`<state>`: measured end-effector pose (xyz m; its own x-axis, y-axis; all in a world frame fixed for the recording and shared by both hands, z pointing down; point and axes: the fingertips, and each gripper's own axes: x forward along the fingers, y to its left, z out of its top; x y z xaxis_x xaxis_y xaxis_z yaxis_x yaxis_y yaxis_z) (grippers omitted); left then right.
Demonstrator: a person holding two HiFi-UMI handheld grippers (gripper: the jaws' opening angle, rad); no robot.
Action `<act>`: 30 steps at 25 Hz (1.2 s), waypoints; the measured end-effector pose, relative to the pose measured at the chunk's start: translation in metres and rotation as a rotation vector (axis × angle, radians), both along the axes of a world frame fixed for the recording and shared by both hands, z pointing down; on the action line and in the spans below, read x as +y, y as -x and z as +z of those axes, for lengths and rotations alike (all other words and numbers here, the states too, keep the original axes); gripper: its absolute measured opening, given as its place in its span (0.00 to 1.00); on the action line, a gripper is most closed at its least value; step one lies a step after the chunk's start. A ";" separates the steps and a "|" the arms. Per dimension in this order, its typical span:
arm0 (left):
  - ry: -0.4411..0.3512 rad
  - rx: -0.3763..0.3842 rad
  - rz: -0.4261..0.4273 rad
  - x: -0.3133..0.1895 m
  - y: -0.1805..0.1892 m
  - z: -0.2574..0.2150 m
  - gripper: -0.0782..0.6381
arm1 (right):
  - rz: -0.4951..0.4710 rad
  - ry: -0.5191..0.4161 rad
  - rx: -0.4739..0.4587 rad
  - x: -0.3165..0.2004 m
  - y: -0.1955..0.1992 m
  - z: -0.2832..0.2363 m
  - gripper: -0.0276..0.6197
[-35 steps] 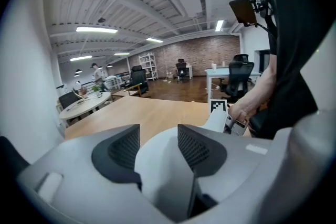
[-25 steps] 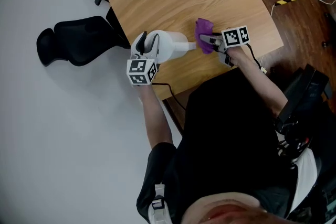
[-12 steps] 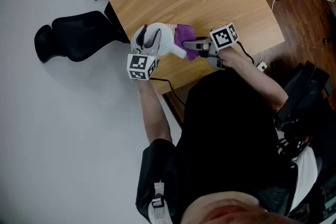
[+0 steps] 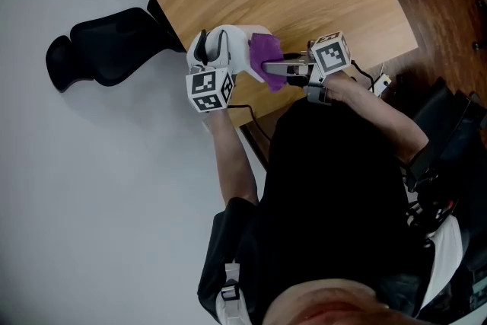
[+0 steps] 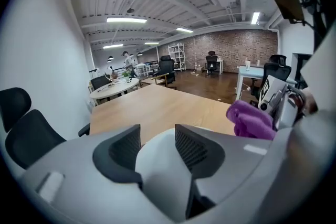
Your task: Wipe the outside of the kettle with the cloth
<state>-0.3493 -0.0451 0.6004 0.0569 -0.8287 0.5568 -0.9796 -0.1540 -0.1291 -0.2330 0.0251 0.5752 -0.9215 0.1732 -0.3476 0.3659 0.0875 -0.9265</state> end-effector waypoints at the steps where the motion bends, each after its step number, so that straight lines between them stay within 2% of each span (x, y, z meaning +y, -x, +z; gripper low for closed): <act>1: -0.007 -0.005 0.004 0.001 -0.002 0.001 0.20 | -0.003 -0.003 0.008 0.005 0.001 0.007 0.12; 4: -0.028 -0.012 0.013 0.005 -0.009 -0.001 0.20 | 0.012 -0.001 0.026 0.009 -0.002 0.025 0.12; 7: -0.034 -0.010 0.021 0.006 -0.013 -0.004 0.20 | 0.023 -0.043 0.097 0.011 -0.002 0.055 0.12; 14: -0.038 -0.004 0.056 0.005 -0.019 -0.013 0.20 | 0.003 -0.138 0.418 0.023 0.019 0.170 0.12; 18: -0.043 0.003 0.069 0.005 -0.018 -0.012 0.20 | -0.026 -0.140 0.567 0.019 0.026 0.208 0.12; 20: -0.045 0.004 0.068 0.006 -0.016 -0.010 0.20 | -0.071 -0.154 0.647 0.026 0.026 0.231 0.12; 22: -0.043 0.003 0.067 0.008 -0.015 -0.008 0.20 | -0.126 -0.132 0.671 0.044 0.026 0.251 0.13; 25: -0.040 0.005 0.070 0.006 -0.016 -0.007 0.20 | -0.142 -0.121 0.656 0.055 0.025 0.252 0.13; 27: -0.038 0.004 0.069 0.005 -0.016 -0.008 0.20 | -0.116 -0.111 0.648 0.045 0.020 0.243 0.13; 30: -0.033 0.004 0.068 0.003 -0.016 -0.008 0.20 | -0.017 -0.087 0.598 0.013 0.008 0.210 0.13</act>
<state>-0.3330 -0.0421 0.5927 0.1154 -0.8409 0.5288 -0.9676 -0.2156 -0.1317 -0.2411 0.0379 0.7850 -0.9498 0.1939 0.2456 -0.2139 0.1706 -0.9618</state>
